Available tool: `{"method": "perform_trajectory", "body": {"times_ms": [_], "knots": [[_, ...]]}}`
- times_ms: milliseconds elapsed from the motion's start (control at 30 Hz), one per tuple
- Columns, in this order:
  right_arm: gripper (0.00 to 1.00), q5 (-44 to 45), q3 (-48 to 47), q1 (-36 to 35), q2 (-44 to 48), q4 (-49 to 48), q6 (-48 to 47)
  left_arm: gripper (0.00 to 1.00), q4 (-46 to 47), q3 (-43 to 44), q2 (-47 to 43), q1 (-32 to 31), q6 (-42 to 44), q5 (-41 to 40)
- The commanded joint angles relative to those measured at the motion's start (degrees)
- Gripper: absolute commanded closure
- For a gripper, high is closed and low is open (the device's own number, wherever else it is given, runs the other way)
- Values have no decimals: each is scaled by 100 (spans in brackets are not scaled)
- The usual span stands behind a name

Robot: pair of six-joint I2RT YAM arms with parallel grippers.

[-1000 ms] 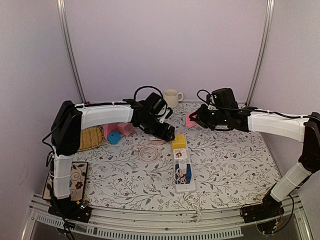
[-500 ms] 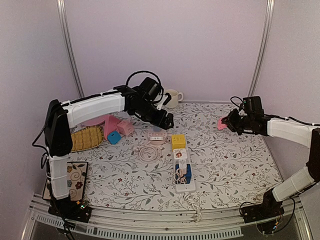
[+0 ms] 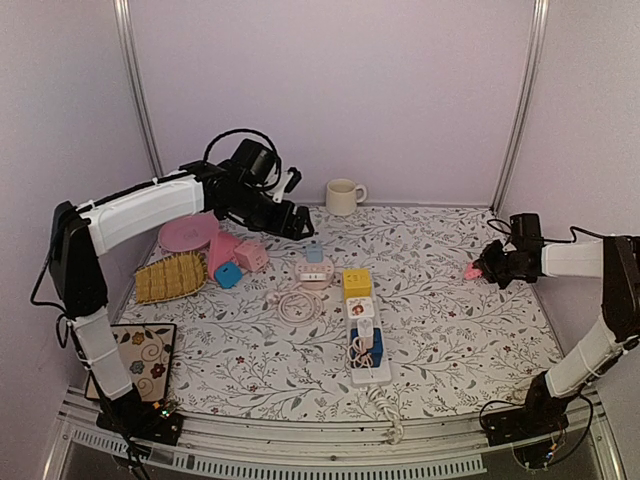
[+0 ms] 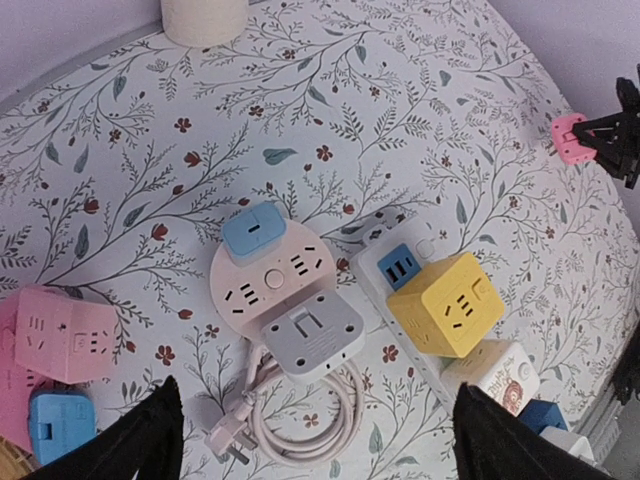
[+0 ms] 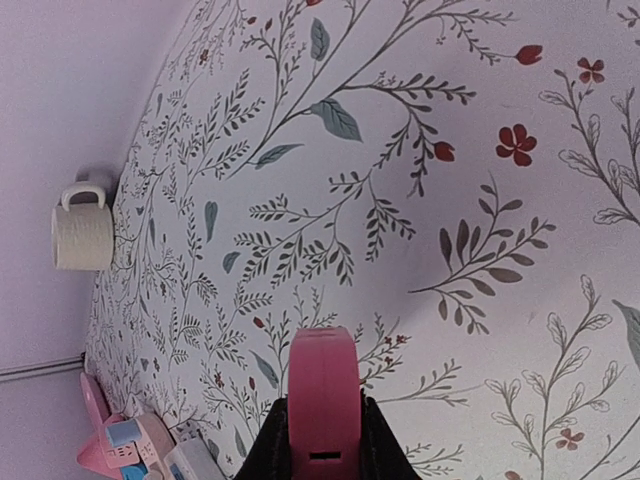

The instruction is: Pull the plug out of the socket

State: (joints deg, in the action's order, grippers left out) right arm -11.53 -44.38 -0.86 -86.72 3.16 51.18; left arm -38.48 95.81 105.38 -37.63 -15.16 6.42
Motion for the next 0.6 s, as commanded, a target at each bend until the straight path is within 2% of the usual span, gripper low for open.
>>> {"method": "perform_trajectory", "body": {"times_ms": [0,167,400,567], "knots": [[88,-196,75,216,-274,-233,-175,6,130,-243,-206,77,-59,148],[83,-332,181,461,-466,-208,-209,6,130,-273,-229,148,1,143],[52,-305,457,743,-226,1,-256,6,130,-252,-205,213,53,183],[39,-76,476,807,0,388,-383,6,130,-171,-127,225,66,236]]}}
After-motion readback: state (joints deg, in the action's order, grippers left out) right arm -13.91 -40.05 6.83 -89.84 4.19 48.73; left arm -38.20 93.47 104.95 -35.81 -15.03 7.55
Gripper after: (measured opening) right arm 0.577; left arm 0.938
